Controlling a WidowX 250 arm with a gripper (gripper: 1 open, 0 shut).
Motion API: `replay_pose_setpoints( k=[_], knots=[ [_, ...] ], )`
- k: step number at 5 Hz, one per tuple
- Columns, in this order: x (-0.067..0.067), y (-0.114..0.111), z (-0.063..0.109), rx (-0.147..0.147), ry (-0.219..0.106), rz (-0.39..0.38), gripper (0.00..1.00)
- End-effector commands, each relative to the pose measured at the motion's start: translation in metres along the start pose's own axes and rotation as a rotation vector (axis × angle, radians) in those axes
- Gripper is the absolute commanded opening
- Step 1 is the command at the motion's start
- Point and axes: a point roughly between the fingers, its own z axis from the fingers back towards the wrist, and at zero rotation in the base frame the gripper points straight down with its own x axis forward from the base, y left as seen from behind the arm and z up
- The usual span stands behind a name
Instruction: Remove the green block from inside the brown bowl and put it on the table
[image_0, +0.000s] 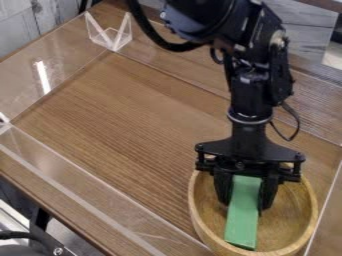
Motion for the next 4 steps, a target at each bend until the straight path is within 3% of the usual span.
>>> replay_pose_setpoints(
  k=[1,4],
  knots=[
    [0.001,-0.006,0.021,-0.03,-0.025,-0.016,0.0],
    [-0.003,-0.003,0.037,-0.046,-0.001,-0.019,0.0]
  ],
)
